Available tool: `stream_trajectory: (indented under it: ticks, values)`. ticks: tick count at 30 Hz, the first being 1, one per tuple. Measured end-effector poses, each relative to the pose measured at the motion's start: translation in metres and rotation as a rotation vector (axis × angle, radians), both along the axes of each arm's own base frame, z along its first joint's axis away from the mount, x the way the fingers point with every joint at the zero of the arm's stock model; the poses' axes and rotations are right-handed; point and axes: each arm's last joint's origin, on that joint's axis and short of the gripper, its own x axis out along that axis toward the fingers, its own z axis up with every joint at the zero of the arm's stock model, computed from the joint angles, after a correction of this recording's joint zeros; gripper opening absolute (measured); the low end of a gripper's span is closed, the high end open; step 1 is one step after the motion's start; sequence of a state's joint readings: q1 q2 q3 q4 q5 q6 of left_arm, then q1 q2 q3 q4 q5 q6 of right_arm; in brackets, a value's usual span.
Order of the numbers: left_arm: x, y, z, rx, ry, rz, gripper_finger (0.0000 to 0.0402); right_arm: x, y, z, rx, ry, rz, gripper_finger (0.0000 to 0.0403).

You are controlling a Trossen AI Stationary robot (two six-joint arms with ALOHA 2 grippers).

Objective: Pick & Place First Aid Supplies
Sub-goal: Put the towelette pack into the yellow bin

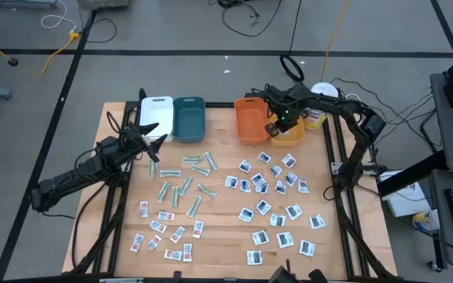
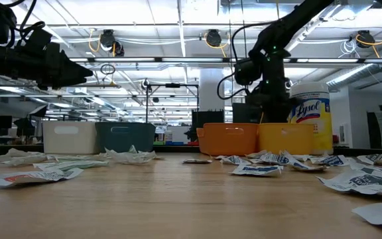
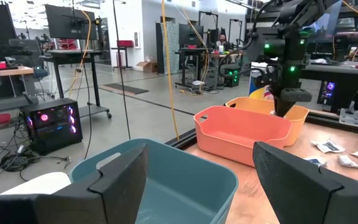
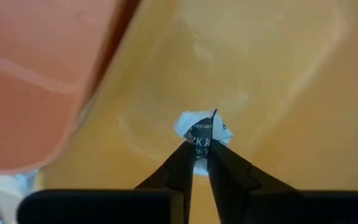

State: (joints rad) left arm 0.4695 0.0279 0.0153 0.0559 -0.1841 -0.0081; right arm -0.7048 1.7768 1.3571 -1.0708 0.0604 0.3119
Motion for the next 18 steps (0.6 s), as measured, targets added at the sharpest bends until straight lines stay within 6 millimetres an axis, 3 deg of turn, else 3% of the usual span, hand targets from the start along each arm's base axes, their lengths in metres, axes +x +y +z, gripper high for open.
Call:
stream_trajectory:
  ticks: [10, 18]
  values:
    - [0.0, 0.0, 0.0, 0.0, 0.0, 0.0, 0.0296, 0.0, -0.001, 0.001, -0.02, 0.009, 0.028, 0.0173]
    - [0.0, 0.0, 0.0, 0.0, 0.0, 0.0, 0.0296, -0.007, 0.005, 0.022, -0.063, -0.044, 0.036, 0.0196]
